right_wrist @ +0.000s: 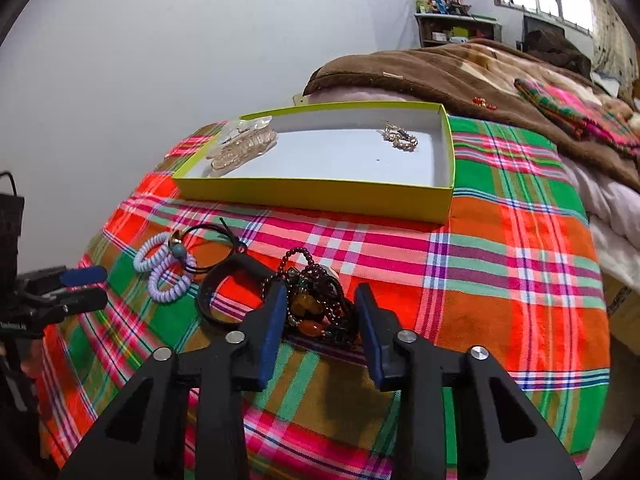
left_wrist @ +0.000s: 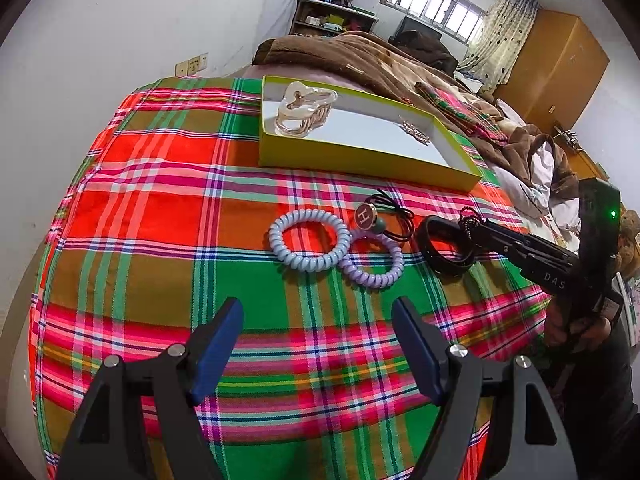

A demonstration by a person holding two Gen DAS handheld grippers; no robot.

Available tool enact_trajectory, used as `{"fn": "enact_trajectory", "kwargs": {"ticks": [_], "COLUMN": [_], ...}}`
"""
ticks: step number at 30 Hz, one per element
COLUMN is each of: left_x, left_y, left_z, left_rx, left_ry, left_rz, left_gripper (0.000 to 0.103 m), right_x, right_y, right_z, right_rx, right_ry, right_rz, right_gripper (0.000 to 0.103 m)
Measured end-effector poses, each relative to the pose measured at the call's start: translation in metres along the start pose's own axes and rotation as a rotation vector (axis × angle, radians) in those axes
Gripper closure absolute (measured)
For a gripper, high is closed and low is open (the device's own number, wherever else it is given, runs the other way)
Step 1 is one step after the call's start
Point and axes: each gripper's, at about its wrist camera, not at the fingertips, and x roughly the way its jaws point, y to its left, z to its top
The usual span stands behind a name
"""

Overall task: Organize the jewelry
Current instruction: 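Move the right tool to the brown beaded bracelet and close on it, then grasp the white coiled hair tie with the left tool while the right tool holds the bracelet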

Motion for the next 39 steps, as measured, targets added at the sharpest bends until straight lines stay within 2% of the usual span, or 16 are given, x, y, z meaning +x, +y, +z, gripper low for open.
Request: {"fn": "enact_trajectory", "kwargs": {"ticks": [2, 4, 8, 17, 26, 34, 39], "left_x": [0.001, 0.0, 0.0, -0.001, 0.002, 0.017, 0.023], "left_y": [-0.003, -0.004, -0.007, -0.009, -0.004, 0.004, 0.012], "left_z": [0.001, 0.0, 0.0, 0.001, 0.007, 0.021, 0.035], "left_rx": [0.003, 0.004, 0.005, 0.006, -0.005, -0.034, -0.072], "left_ry": [0.001, 0.001, 0.002, -0.004, -0.005, 0.001, -0.01], "left_rz": [0.005, 0.007, 0.012, 0.03, 0.057, 0.111, 0.121], "left_gripper": [0.025, 0.025, 0.025, 0.025, 0.025, 0.025, 0.025], "right_x": [-0.002, -0.005, -0.01, -0.037, -0.073, -0.077, -0.071], "right_y": [0.0, -0.001, 0.003, 0.0, -0.017, -0.028, -0.032], "right_z": [-0.001, -0.001, -0.003, 0.002, 0.009, 0.012, 0.007], "right_rx": [-0.006, -0.008, -0.037, -0.018, 0.025, 0.051, 0.055], "right_ry": [-0.004, -0.01, -0.016, -0.106, -0.197, -0.211, -0.191], "right_rz": [-0.001, 0.002, 0.004, 0.002, -0.039, -0.052, -0.066], "right_gripper": [0.084, 0.091, 0.096, 0.098, 0.098, 0.098, 0.098]}}
